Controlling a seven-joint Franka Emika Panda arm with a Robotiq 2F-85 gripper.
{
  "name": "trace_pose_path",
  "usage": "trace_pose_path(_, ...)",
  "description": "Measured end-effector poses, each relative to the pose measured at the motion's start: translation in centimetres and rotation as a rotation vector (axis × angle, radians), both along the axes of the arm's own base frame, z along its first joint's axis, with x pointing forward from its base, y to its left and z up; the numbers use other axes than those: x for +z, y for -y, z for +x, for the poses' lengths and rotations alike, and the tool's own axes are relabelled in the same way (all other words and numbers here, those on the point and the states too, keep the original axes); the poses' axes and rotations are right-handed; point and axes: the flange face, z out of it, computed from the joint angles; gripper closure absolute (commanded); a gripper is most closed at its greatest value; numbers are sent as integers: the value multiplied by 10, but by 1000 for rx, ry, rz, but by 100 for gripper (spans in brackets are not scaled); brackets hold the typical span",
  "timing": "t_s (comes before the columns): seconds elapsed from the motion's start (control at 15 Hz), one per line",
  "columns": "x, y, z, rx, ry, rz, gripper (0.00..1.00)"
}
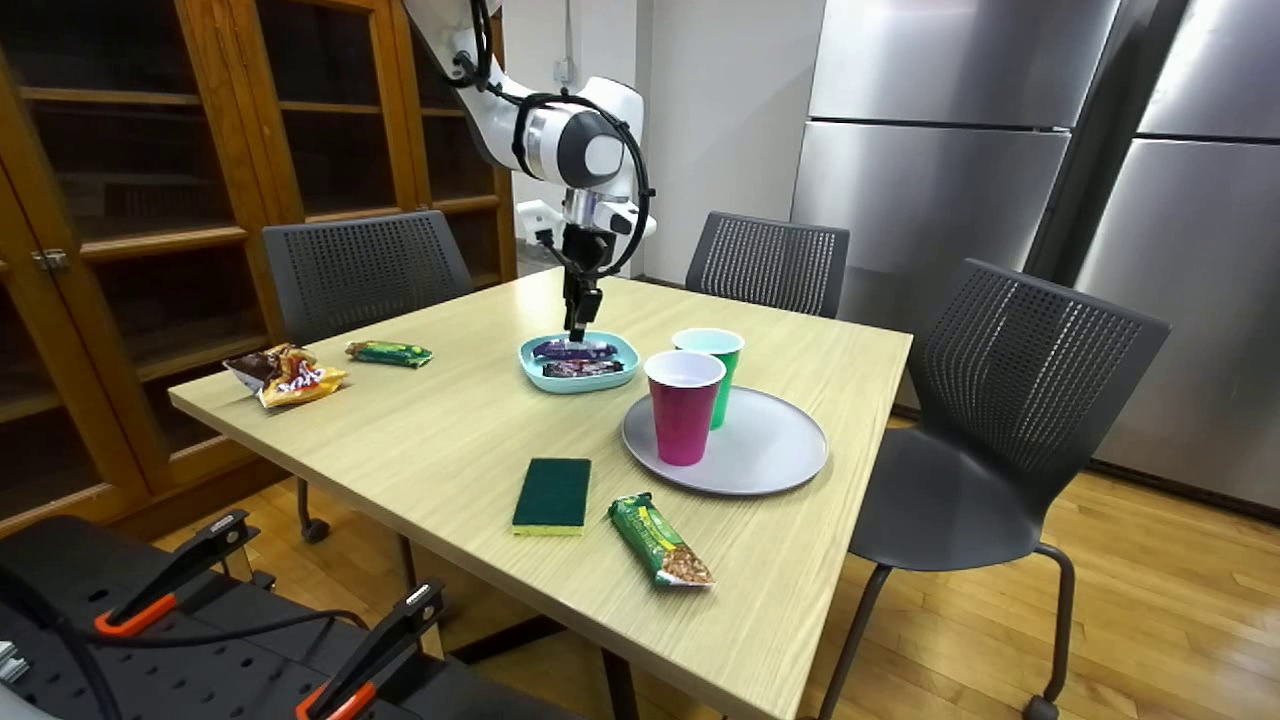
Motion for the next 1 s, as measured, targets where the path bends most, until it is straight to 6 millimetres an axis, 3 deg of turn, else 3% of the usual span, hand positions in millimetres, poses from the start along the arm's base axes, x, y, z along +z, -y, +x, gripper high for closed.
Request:
trace_pose_path(0.2, 0, -1, -2, -4, -19, 2, 3)
trace_pose_path(0.27, 1, -2, -2, -4, -26, 3, 0)
trace_pose_path(0.6, 11, -9, -4, 14, -43, 7, 0)
trace_pose_path(1.0, 37, -29, -16, 63, -64, -4, 0)
